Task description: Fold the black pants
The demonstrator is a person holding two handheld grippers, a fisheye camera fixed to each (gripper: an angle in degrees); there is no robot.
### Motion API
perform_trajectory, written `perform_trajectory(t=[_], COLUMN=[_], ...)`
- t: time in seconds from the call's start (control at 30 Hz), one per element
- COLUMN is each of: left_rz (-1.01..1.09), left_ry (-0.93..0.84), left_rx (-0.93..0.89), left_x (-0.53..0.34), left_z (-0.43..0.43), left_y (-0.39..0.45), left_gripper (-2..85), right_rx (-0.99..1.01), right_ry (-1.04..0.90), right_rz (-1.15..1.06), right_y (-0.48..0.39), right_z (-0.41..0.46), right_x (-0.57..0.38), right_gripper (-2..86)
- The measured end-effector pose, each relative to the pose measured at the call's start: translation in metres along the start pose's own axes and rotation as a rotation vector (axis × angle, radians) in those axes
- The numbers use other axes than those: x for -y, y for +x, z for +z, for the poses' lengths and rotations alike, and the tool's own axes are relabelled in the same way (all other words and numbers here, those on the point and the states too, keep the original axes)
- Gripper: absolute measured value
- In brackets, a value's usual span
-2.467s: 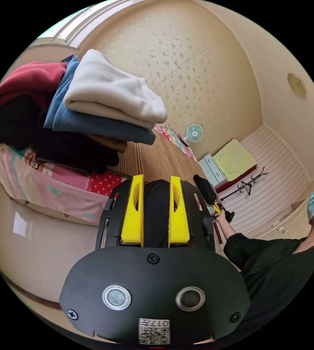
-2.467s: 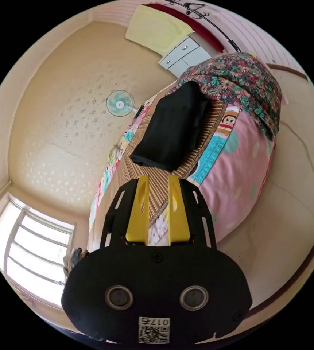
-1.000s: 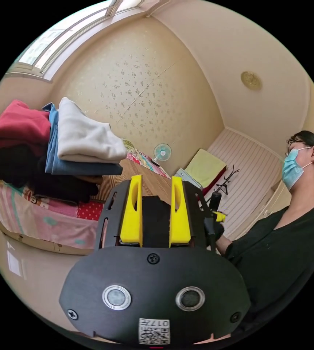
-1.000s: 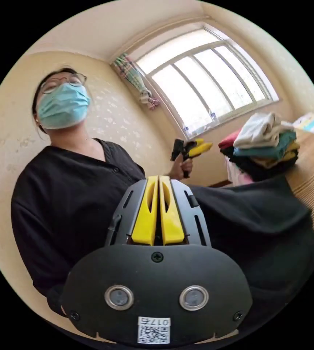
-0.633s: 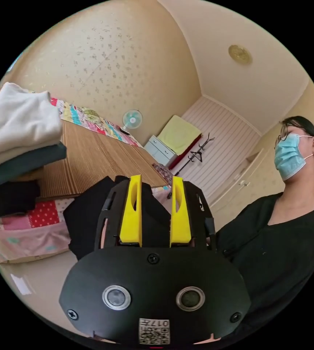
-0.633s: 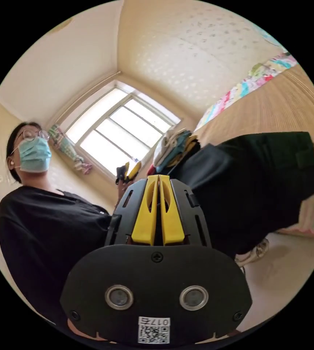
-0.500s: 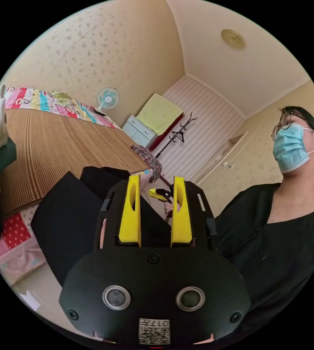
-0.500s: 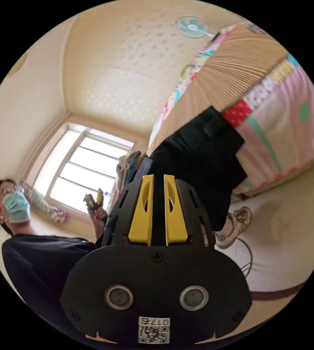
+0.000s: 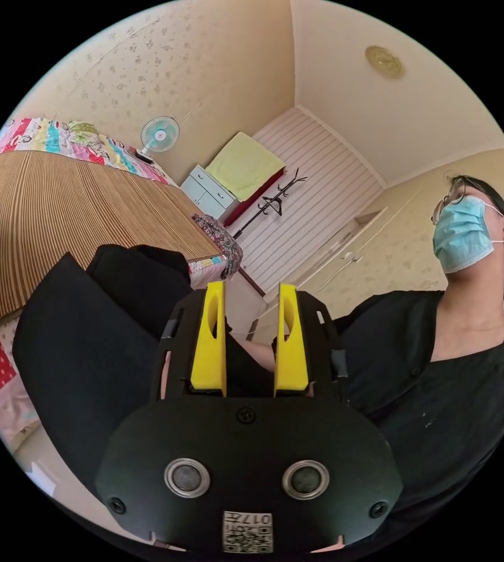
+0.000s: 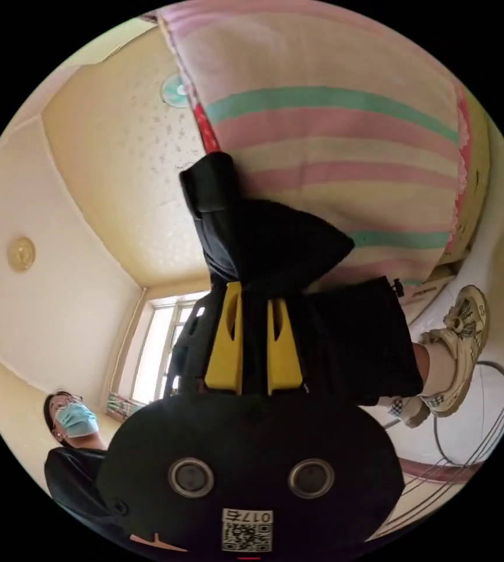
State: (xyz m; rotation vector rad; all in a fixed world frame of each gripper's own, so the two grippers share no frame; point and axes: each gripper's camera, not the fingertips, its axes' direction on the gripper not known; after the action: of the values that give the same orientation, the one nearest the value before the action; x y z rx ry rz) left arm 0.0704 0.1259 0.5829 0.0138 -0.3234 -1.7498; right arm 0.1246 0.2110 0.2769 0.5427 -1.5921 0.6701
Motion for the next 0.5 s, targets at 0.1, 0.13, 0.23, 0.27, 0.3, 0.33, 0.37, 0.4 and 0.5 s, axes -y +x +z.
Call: perform_trajectory(t=[0.1,0.13,0.23,0.27,0.3,0.33,0.37,0.4,0.5], left_rz=[0.024,0.039,0.077,0.102,0.117,0.147,0.169,0.177,0.195], left_ry=[-0.007,-0.013,-0.033,-0.044,-0.048,-0.048,-0.034,-0.023,0.020], left_rx=[0.042,0.042,0.001,-0.008,-0.007,0.008,0.041,0.059,0.133], left_x=[0.002,0.007,0.029,0.040,0.046,0.056,0.064,0.068,0.075], left_z=[-0.005,-0.003,0.010,0.015,0.018,0.021,0.023,0.023,0.027], left_y=[0.006,0.008,0.013,0.019,0.023,0.032,0.041,0.045,0.057], left_gripper=[12.8,12.8,12.9,12.9,12.9,13.1,13.4,13.7,17.0], right_rx=[0.157,0.160,0.147,0.163,0.209,0.238,0.291,0.319,0.312], right_ry=[0.004,-0.006,-0.129,-0.188,-0.247,-0.279,-0.356,-0.444,-0.674], right_rz=[-0.167,-0.199,-0.400,-0.480,-0.543,-0.567,-0.598,-0.631,-0.705], right_y=[-0.063,-0.078,-0.162,-0.194,-0.223,-0.237,-0.262,-0.284,-0.321], right_z=[-0.015,-0.016,-0.003,0.007,0.018,0.024,0.039,0.058,0.105], right_x=[0.009,0.013,0.031,0.035,0.039,0.041,0.043,0.041,0.019], right_gripper=[4.2,4.1,3.6,3.7,3.9,4.0,4.1,4.2,4.4])
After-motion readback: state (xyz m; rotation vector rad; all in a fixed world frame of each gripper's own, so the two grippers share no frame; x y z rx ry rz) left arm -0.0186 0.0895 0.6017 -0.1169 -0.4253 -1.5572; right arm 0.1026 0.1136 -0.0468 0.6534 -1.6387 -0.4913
